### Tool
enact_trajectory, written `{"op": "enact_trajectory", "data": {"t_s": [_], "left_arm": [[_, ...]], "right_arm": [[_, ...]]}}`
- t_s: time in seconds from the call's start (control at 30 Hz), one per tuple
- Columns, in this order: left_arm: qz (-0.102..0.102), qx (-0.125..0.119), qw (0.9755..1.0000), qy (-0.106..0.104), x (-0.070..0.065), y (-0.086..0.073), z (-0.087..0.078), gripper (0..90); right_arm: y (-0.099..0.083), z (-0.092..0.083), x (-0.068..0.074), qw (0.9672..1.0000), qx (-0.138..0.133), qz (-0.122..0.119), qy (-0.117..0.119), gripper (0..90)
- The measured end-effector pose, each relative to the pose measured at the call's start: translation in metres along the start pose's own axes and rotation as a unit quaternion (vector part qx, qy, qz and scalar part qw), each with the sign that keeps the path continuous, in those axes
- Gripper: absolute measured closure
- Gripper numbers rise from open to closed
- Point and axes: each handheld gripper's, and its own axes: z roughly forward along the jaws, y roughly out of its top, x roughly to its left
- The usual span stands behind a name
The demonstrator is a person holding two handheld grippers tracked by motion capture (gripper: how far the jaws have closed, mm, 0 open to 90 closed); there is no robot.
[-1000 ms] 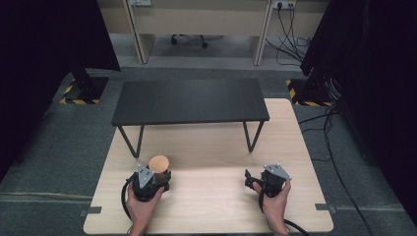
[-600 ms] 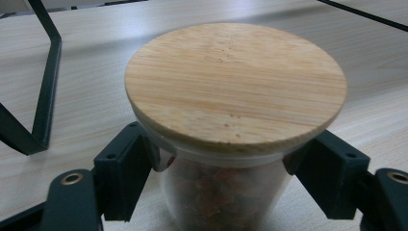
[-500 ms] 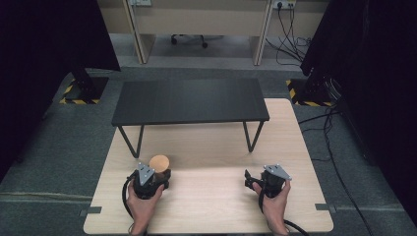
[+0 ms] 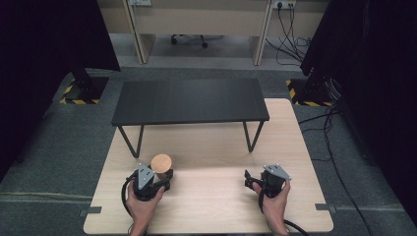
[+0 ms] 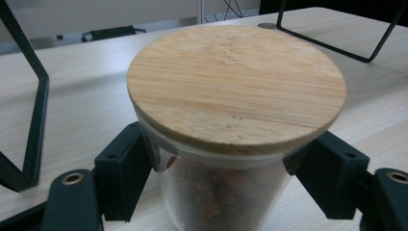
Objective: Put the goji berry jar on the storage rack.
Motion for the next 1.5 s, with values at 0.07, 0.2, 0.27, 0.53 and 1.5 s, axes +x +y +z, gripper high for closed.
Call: {"op": "enact_trajectory", "data": {"t_s": [0.07, 0.2, 0.27, 0.53, 1.5], "left_arm": [[0.001, -0.004, 1.0000, -0.003, 0.000, 0.001, -0.002, 25.3], [0.000, -0.006, 1.0000, -0.001, -0.003, 0.004, -0.004, 25.3], [0.001, -0.009, 1.0000, 0.000, -0.004, 0.007, -0.007, 25.3], [0.000, -0.017, 0.9998, 0.005, -0.011, 0.024, -0.018, 25.3], [0.017, -0.047, 0.9987, -0.007, -0.013, 0.112, -0.034, 25.3]], "right_arm": [[0.000, 0.000, 0.000, 1.0000, 0.001, 0.002, 0.001, 3.6], [0.000, 0.000, 0.000, 1.0000, 0.001, 0.002, 0.001, 3.6], [0.000, 0.000, 0.000, 1.0000, 0.001, 0.001, 0.000, 3.6], [0.000, -0.001, 0.000, 1.0000, 0.001, 0.004, 0.000, 3.6], [0.002, 0.000, -0.002, 1.0000, 0.007, 0.002, 0.005, 3.7]]}}
